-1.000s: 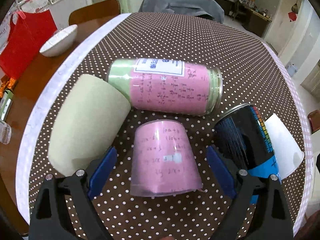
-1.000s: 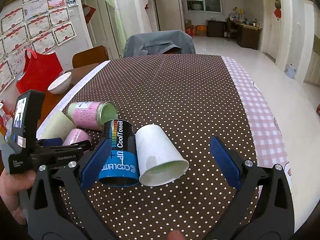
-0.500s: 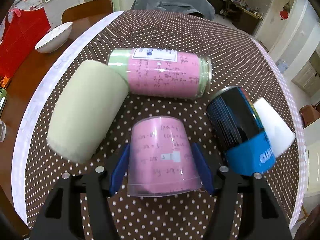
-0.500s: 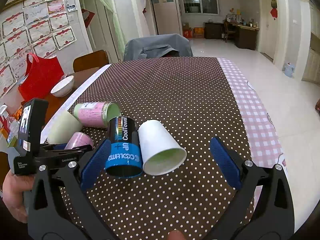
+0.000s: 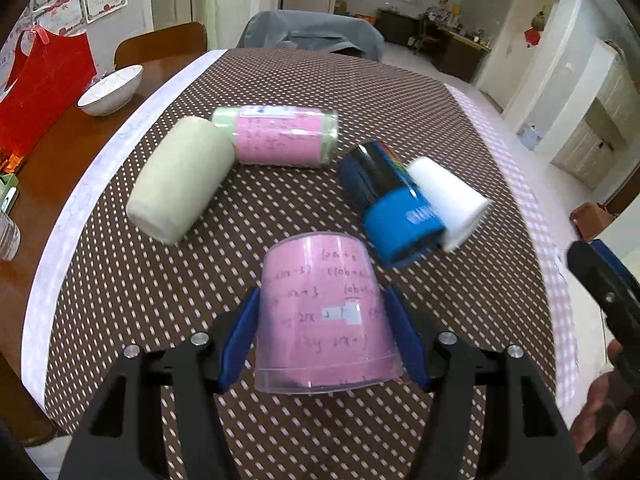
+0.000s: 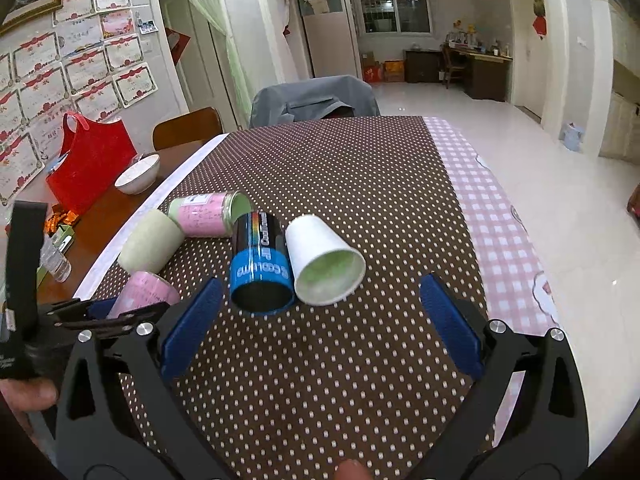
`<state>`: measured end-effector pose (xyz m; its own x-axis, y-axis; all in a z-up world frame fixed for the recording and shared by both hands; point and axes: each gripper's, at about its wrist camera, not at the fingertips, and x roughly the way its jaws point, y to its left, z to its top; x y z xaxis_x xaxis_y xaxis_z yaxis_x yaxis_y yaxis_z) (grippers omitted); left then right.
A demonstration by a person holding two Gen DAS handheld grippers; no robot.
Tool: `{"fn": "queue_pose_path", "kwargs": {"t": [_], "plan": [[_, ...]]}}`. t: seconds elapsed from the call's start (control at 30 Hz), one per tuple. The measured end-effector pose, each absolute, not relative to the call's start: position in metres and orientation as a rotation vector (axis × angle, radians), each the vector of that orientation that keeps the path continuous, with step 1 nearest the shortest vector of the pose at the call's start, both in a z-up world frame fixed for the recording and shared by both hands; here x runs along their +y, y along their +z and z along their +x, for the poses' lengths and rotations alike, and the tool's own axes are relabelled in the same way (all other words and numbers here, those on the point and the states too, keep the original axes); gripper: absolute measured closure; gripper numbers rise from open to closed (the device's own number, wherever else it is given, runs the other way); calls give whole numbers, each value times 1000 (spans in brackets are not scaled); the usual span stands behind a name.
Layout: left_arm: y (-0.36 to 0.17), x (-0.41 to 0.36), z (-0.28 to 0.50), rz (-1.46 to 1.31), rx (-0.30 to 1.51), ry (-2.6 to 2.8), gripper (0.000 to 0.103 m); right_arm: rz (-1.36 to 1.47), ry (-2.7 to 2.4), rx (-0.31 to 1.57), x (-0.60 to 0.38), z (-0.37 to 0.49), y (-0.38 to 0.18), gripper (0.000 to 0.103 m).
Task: Flip cup upside down
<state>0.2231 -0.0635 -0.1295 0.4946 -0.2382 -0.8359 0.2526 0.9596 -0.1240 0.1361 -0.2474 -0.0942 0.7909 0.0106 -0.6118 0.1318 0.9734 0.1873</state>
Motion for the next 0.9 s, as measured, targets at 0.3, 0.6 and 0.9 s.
{"fn": "queue_pose_path", "kwargs": {"t": [0.3, 0.6, 0.9], "plan": [[-147, -79, 184, -11, 1028, -318, 40, 225, -79, 652, -251, 95, -99, 6], [-177, -96, 161, 8, 1067, -329, 40, 237, -101, 645, -251, 67, -104, 6], [-175, -91, 155, 13, 1036, -337, 20, 234, -106, 642, -243, 60, -100, 6]]}}
